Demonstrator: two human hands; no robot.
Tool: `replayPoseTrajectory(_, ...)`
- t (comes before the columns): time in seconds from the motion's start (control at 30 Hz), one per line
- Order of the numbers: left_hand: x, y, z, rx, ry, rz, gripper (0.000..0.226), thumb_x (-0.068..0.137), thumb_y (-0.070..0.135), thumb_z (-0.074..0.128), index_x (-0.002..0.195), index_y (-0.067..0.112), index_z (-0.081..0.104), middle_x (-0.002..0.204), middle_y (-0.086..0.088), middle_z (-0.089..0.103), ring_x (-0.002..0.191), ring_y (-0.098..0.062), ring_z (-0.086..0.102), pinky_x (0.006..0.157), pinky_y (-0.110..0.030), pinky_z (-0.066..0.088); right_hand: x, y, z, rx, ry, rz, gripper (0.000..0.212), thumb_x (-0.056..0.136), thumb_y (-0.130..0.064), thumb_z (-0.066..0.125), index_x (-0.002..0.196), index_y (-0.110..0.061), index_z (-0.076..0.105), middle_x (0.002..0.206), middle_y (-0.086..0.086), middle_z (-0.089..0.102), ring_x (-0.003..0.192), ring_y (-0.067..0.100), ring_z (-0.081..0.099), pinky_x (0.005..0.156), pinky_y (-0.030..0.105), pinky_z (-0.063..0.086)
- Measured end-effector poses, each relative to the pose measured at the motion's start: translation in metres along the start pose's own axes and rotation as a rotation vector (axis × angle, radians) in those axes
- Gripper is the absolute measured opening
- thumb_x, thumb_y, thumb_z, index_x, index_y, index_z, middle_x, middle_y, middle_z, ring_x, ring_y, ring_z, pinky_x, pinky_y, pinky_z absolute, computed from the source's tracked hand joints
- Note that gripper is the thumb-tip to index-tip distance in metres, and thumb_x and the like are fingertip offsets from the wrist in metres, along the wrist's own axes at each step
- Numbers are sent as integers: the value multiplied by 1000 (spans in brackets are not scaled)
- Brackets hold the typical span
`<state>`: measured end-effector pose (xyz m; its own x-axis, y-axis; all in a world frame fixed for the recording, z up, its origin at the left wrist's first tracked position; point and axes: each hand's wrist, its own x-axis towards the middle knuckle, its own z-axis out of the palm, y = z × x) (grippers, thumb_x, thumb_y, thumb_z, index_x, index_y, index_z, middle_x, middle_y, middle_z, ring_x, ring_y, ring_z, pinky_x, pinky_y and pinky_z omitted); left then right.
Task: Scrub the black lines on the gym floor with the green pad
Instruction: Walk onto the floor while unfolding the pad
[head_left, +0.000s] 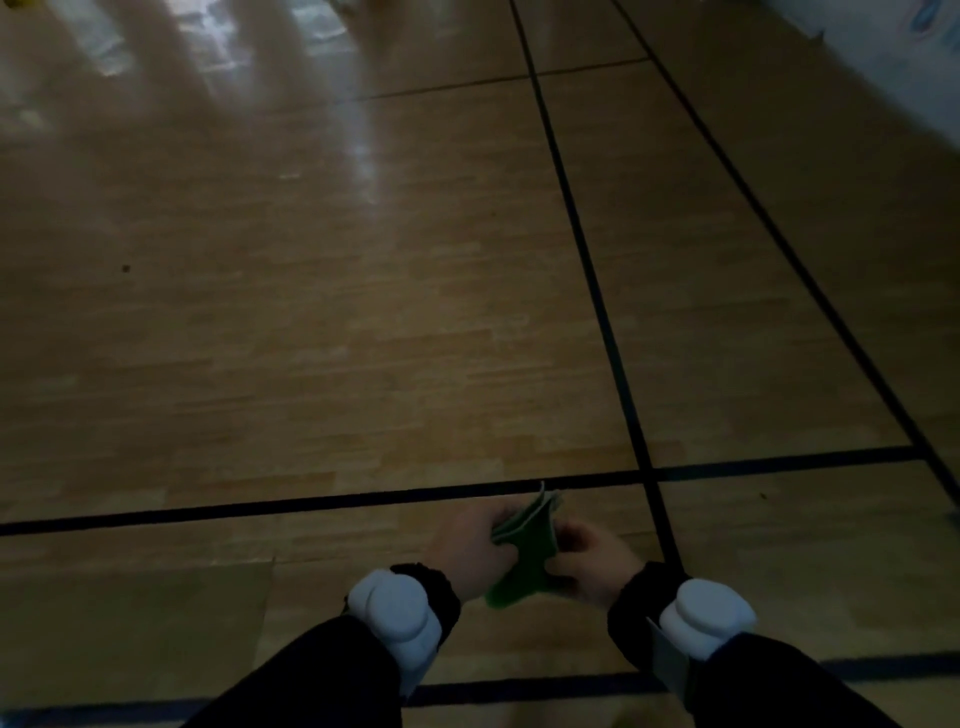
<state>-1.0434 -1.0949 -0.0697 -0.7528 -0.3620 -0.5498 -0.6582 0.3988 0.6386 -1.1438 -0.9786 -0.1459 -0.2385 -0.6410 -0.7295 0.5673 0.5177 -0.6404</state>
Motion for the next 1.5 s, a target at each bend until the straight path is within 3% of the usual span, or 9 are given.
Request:
replayPoseTrajectory(0.23,5,16,16,-63,68,-19,27,94,21,56,121,19,60,119,2,64,104,-10,58,90,-22,46,-6,-14,-7,-59,71,19,21,85,17,40,91,0,51,84,13,57,72,27,57,60,32,46)
replayPoseTrajectory(0.33,10,20,26,-83,57,-32,25,96,18,48,114,22,65,111,1,67,97,-11,60,89,-27,50,-6,-15,-14,-37,72,22,6,92,5,48,96,2,51,90,18,57,81,32,58,72,43,48)
replayPoseTrajectory(0.43,16,19,37,-113,59,-49,28,96,15,45,115,22,64,110,0,67,97,-14,60,88,-28,51,-3,-8,-23,-69,118,28,27,97,-11,51,118,6,50,112,28,59,105,40,59,95,55,47)
replayPoseTrajectory(0.83,22,-56,22,-255,130,-134,24,99,16,43,118,20,57,105,0,61,94,-19,60,81,-29,52,12,29,-13,-111,296,-12,24,100,-5,39,114,-12,57,107,12,62,106,36,59,97,44,48)
replayPoseTrajectory(1.0,-5,-101,-25,-309,141,-126,25,98,14,44,119,17,58,113,-1,63,98,-18,62,80,-27,54,17,31,44,-171,380,-29,28,98,-2,41,122,-2,56,104,11,61,87,21,59,68,25,47)
replayPoseTrajectory(1.13,-22,-130,-64,-256,136,-137,14,97,10,43,104,18,52,103,0,59,88,-16,59,68,-20,51,16,21,97,-205,361,-55,22,100,-4,41,116,-7,55,105,10,59,86,18,57,72,20,47)
replayPoseTrajectory(1.27,-30,-151,-90,-233,127,-165,17,96,8,43,108,11,54,108,-7,61,97,-25,62,87,-42,54,18,18,135,-176,368,-97,26,100,-7,42,123,-8,55,111,8,60,97,23,58,85,28,43)
replayPoseTrajectory(1.43,-35,-164,-96,-356,164,-227,21,95,5,43,111,11,55,112,-6,61,101,-24,61,92,-42,52,29,12,135,-170,382,-90,21,100,-4,40,111,-10,56,101,6,61,79,11,58,64,16,48)
replayPoseTrajectory(1.5,-33,-171,-97,-424,191,-258,24,96,3,43,115,11,55,113,-4,60,104,-23,60,90,-36,51,44,5,129,-185,376,-92,22,99,-3,40,113,-8,57,109,13,62,86,20,58,71,24,47)
